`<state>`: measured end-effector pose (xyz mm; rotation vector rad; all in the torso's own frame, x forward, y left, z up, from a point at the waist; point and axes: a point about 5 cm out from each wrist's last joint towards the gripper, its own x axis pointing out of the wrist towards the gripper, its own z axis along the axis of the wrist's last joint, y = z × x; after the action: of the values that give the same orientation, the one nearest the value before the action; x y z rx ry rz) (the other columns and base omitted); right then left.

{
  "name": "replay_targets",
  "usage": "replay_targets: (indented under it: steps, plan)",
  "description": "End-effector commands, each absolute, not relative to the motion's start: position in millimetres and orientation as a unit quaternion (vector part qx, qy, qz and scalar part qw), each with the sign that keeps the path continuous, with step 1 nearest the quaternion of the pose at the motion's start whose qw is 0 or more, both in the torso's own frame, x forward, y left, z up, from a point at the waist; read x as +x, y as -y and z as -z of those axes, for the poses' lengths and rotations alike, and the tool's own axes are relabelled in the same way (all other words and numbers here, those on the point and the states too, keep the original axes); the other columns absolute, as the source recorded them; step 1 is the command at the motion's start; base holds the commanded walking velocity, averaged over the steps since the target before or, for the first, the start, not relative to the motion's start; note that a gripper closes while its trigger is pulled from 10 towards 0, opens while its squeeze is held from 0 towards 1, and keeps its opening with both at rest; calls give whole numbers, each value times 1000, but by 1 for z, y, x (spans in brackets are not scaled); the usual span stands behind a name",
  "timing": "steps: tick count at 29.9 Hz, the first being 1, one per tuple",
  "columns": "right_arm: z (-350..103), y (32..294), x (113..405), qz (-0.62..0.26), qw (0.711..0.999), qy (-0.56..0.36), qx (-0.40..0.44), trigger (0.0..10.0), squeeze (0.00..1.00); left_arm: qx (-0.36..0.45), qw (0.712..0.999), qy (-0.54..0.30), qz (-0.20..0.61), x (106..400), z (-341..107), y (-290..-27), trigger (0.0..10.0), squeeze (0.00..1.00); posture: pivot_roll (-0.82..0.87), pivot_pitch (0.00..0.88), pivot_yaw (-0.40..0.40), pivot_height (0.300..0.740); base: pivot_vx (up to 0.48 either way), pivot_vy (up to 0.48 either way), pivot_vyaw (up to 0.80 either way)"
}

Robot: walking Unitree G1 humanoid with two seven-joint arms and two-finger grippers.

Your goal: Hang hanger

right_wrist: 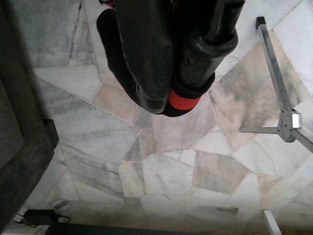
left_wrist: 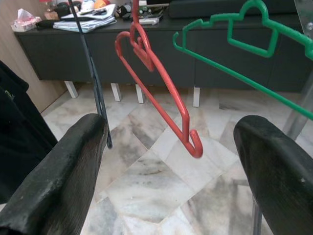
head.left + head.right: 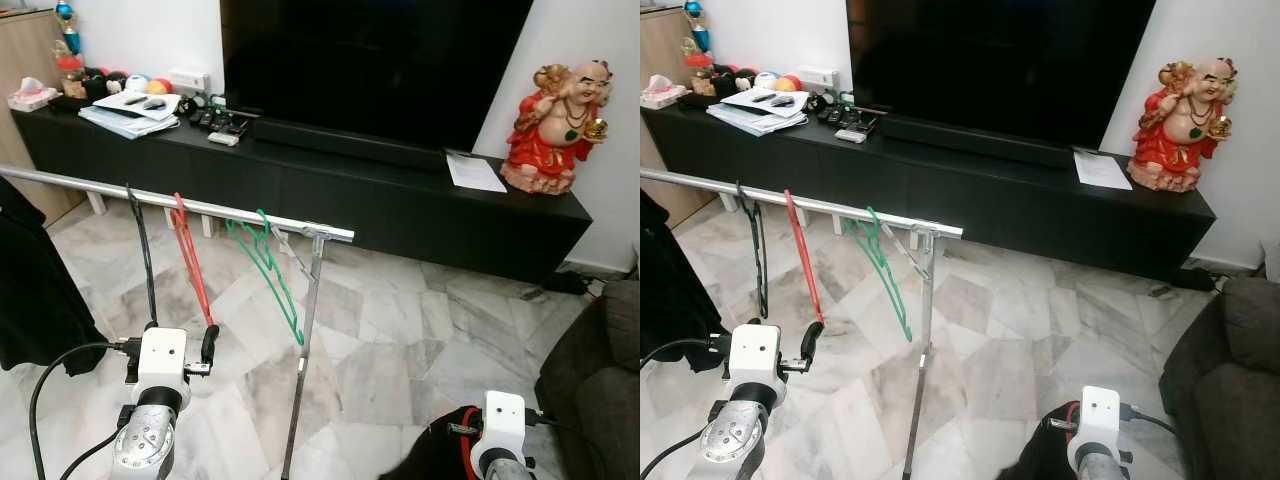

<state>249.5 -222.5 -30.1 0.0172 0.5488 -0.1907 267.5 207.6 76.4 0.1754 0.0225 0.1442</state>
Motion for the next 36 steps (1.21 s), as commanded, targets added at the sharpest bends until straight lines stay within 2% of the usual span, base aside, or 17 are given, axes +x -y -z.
replay_targets:
  steps: [1, 17, 22, 26, 31, 36]
  plan:
    - [26, 225, 254, 96, 960, -263, 10, 10000, 0, 91, 994, 2, -66, 272, -84, -204, 10000, 0, 101, 0, -96, 740, 307, 0, 0]
    - [25, 220, 255, 69, 964, -255, 5, 10000, 0, 97, 993, 12, -67, 276, -90, -205, 10000, 0, 106, 0, -87, 740, 342, 0, 0]
    - [25, 221, 256, 73, 964, -254, 11, 10000, 0, 92, 994, 15, -59, 279, -92, -202, 10000, 0, 101, 0, -87, 740, 354, 0, 625]
    - [24, 223, 255, 82, 964, -253, 16, 10000, 0, 88, 995, 16, -51, 280, -92, -199, 10000, 0, 96, 0, -85, 740, 343, 0, 0]
    - [27, 224, 252, 85, 962, -259, 15, 10000, 0, 86, 996, 7, -27, 280, -90, -194, 10000, 0, 99, 0, -86, 740, 0, 0, 0]
    - [27, 225, 252, 88, 962, -260, 16, 10000, 0, 78, 996, 9, 32, 278, -91, -180, 10000, 0, 103, 0, -89, 740, 0, 0, 0]
